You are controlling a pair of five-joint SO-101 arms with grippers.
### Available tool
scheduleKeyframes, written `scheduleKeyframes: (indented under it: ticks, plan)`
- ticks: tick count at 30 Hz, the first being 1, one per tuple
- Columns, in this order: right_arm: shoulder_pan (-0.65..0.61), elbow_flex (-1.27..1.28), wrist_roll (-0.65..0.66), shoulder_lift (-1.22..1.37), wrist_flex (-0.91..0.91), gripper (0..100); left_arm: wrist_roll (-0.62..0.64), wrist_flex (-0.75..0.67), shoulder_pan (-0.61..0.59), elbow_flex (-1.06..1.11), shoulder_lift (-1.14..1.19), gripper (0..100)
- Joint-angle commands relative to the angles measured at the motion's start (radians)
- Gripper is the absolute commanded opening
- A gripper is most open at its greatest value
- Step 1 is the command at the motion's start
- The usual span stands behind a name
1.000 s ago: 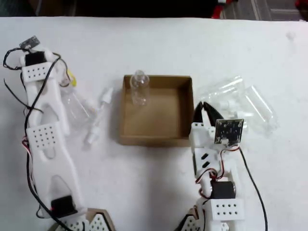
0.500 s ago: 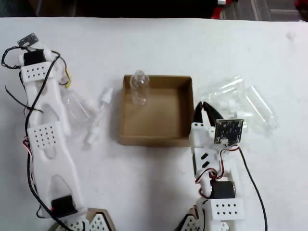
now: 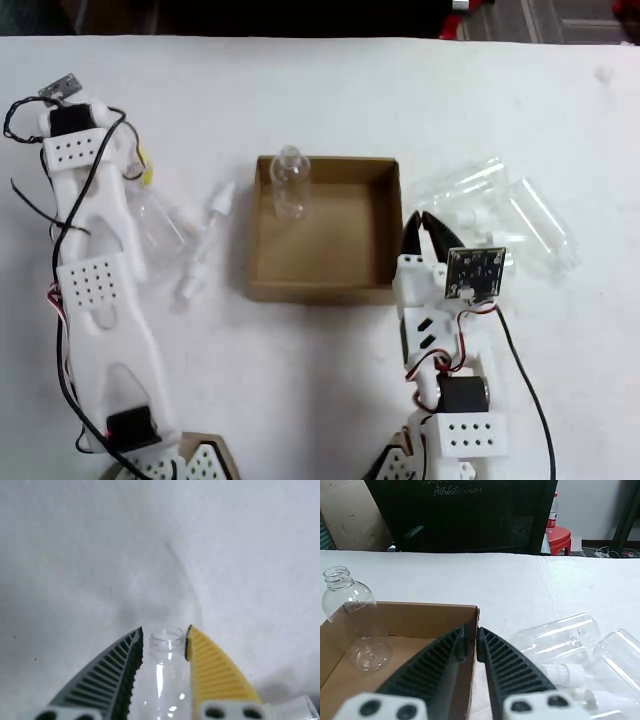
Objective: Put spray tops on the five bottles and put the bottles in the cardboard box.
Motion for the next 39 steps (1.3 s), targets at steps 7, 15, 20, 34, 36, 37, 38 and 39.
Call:
scheduleKeyframes:
  ticks: [7,15,20,34,36,37,38,39]
  plan:
    - [-0.007,0.011,-0.002,0.004,-0.025,2.2,0.008,0.015,0.021,-0.058,-0.028,5]
    - [-0.007,0.011,-0.002,0.001,-0.025,2.2,0.006,0.074,0.047,-0.141,-0.061,4]
    - [-0.007,0.011,-0.002,-0.001,-0.025,2.2,0.002,0.077,0.093,-0.135,-0.139,4]
    - [-0.004,0.011,-0.002,-0.002,-0.027,2.2,0.000,0.077,0.251,0.189,-0.561,4]
    - [-0.002,0.011,-0.002,-0.002,-0.027,2.2,-0.002,0.077,0.275,0.253,-0.636,4]
    - [-0.002,0.011,-0.002,-0.002,-0.027,2.2,-0.002,0.077,0.288,0.284,-0.677,4]
    - [-0.002,0.011,-0.002,-0.002,-0.027,2.2,-0.002,0.077,0.300,0.310,-0.719,4]
    - [-0.002,0.011,-0.002,-0.002,-0.027,2.2,-0.011,0.075,0.312,0.336,-0.765,4]
